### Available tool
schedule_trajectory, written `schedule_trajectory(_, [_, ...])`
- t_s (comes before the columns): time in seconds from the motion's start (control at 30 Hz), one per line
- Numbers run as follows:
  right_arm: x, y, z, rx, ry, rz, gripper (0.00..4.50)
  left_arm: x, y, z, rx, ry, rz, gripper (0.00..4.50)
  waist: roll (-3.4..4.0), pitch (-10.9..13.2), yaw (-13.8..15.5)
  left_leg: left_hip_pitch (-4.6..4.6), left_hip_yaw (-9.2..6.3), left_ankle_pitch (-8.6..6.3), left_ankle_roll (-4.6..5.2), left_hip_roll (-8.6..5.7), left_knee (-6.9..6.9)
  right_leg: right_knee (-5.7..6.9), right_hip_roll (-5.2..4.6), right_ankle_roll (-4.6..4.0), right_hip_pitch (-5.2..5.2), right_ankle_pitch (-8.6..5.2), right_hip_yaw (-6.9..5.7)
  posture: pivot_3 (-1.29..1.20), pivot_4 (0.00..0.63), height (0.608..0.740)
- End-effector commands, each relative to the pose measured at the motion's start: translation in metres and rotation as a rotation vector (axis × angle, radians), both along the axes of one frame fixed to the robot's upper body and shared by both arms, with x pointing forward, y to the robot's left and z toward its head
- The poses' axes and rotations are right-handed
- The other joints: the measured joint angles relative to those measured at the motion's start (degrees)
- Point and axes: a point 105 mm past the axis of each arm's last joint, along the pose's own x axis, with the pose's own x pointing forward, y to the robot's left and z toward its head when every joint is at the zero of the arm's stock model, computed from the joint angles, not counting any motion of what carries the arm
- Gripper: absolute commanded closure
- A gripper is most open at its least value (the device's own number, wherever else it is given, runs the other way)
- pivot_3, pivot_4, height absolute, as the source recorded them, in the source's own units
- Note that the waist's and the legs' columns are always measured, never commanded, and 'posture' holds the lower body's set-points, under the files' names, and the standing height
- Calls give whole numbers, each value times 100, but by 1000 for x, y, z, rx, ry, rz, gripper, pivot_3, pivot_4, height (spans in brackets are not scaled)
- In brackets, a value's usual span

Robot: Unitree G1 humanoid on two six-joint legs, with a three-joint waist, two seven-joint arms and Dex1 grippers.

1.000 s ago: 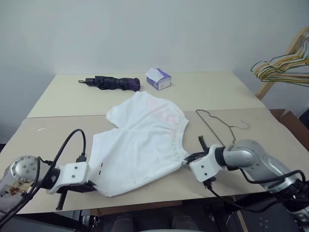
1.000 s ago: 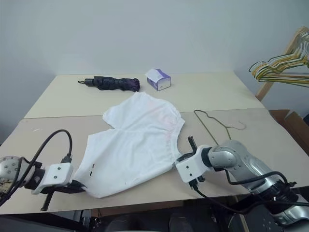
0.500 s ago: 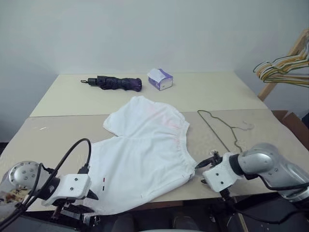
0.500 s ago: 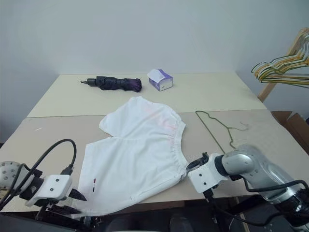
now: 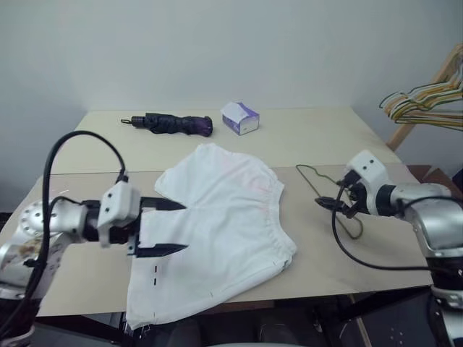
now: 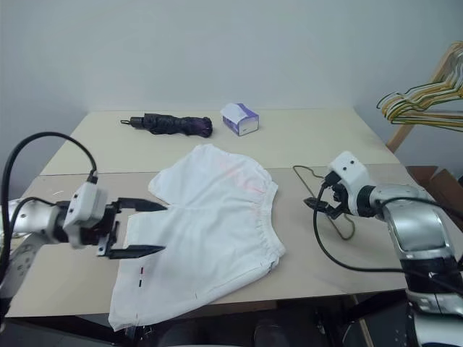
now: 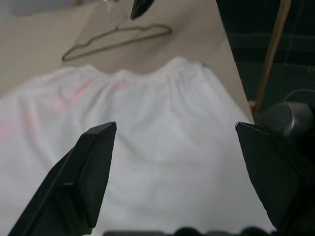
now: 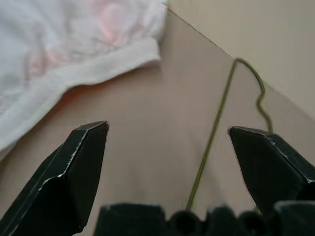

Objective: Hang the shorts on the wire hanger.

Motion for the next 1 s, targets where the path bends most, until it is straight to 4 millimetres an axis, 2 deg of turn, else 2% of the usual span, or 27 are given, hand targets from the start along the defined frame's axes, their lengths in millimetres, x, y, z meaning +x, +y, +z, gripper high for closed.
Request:
schedule_trajectory(0.03, [12,-20,-11,1,48,-138,0,4,-19,7,-44,-12,-29,327,1,-1,-14,-1,0,0,0,-1,0,0,1,1,-2,0,2,-49,0,740])
schedule_trajectory(0.1, [17,-25,-25,-12,81,-160,0,4,-27,5,-45,-16,-55,327,1,-1,-34,0,-1,0,0,-4,0,-4,2,4,1,0,5,-45,0,740])
schedule_trajectory(0.4, [17,-28,-56,-5,198,-107,0,0,-38,2,-62,-17,-64,327,5,2,-178,-1,-6,0,1,-7,0,-6,4,12,1,3,16,-23,0,740])
schedule_trajectory(0.53, [16,-27,-63,22,248,-81,0,0,-41,3,-68,-32,-58,327,5,3,-163,2,-7,0,1,-8,0,-6,5,13,3,3,18,-20,0,740])
schedule_trajectory(0.63, [13,-26,-70,9,290,-68,551,1,-42,2,-77,-36,-54,286,5,2,-164,3,-8,0,1,-8,0,-9,5,14,4,4,19,-16,0,740])
schedule_trajectory(0.83, [9,-31,-89,-48,374,-109,2643,7,-39,2,-79,-57,-20,286,2,0,-153,5,-7,0,1,-7,0,-11,7,14,6,4,18,10,0,740])
schedule_trajectory(1.0, [9,-23,-96,-61,383,-100,4482,12,-35,5,-72,-87,8,286,-29,-20,-154,9,-10,0,1,-6,0,-11,8,14,11,4,17,15,0,740])
